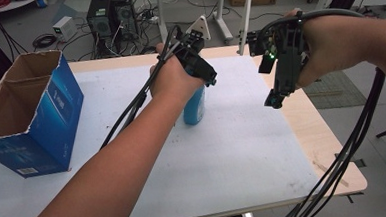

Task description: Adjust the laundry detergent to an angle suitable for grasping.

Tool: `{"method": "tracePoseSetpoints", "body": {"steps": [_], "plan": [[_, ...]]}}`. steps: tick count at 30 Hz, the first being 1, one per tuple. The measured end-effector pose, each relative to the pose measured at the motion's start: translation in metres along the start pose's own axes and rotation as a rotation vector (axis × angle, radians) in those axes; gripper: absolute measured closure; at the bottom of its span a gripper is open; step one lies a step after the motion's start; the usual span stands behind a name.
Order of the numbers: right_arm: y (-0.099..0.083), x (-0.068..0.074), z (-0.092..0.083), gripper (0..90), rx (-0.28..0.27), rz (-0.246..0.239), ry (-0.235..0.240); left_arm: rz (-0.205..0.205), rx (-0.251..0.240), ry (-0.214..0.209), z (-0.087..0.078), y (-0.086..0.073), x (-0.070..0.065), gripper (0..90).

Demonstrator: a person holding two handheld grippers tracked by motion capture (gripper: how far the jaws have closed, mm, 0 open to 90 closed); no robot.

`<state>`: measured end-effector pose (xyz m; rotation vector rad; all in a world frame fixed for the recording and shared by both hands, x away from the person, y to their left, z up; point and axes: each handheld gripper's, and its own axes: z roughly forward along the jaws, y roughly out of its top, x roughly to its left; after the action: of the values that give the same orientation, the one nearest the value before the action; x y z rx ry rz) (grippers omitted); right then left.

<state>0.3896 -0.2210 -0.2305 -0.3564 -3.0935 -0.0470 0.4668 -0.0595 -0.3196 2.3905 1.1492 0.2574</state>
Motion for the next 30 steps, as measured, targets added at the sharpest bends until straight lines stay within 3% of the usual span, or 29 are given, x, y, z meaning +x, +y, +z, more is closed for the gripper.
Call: {"method": "tracePoseSetpoints", "body": {"steps": [2, 4, 23, 30], "plan": [[0.0001, 0.0001, 0.0005, 3.2, -0.002, 0.000, 0.000, 0.000, 0.000, 0.000, 0.0000, 0.0000, 0.0000, 17.4], [0.0003, 0.0000, -0.0001, 3.2, -0.002, -0.003, 0.000, -0.028, -0.003, -0.007, 0.0004, 0.0002, -0.0002, 19.4], [-0.0011, -0.0021, 0.0016, 3.2, -0.005, 0.001, 0.002, -0.020, 0.016, -0.002, 0.0029, 0.0002, -0.0037, 28.0], [-0.0005, -0.0016, 0.0015, 3.2, -0.012, -0.005, 0.001, -0.014, 0.021, -0.006, 0.0036, 0.0001, -0.0057, 35.3]]}}
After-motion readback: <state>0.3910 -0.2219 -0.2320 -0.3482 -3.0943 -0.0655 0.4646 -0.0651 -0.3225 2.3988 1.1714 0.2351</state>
